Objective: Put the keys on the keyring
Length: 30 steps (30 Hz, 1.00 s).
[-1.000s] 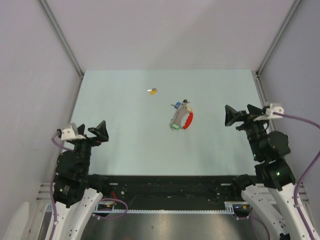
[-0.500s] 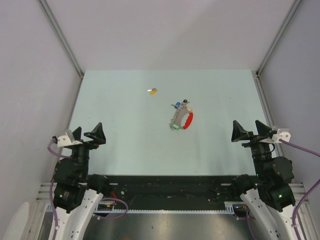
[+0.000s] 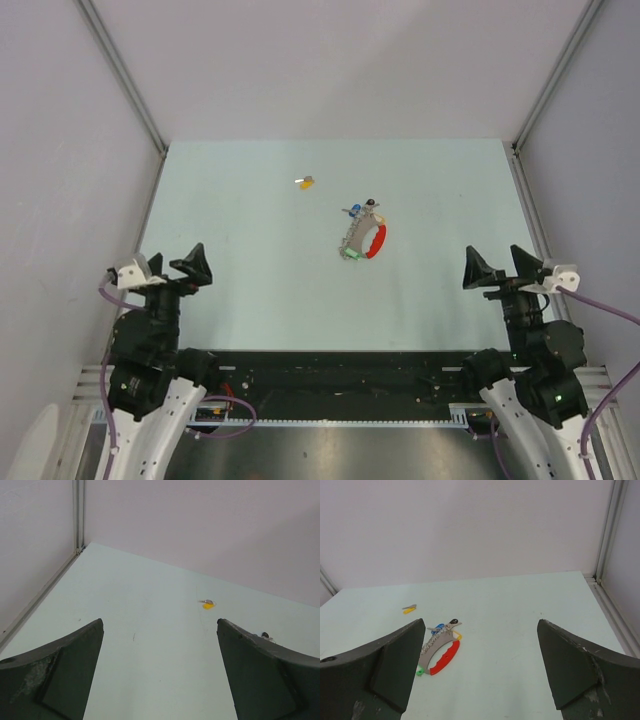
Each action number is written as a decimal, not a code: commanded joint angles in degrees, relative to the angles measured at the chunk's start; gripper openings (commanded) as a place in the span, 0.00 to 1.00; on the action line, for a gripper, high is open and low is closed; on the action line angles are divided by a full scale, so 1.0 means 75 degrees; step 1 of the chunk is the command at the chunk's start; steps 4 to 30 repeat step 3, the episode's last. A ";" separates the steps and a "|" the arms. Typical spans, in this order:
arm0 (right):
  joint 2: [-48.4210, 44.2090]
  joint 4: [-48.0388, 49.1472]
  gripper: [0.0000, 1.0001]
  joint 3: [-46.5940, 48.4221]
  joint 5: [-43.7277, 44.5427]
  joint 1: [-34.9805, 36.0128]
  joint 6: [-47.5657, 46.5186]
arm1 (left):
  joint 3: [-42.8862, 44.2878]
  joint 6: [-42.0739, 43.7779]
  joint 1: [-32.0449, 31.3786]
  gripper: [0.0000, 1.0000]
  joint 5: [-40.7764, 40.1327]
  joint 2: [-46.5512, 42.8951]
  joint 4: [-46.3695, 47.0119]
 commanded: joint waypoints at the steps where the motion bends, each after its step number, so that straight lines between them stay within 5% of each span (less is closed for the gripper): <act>1: -0.0125 0.0063 1.00 0.0004 -0.0134 -0.0022 -0.0011 | -0.0019 -0.0134 0.0095 1.00 -0.0317 0.0236 0.0245; 30: -0.0137 0.0063 1.00 0.0016 -0.0157 -0.0034 0.0001 | -0.0008 -0.0157 0.0095 1.00 -0.0329 0.0259 0.0257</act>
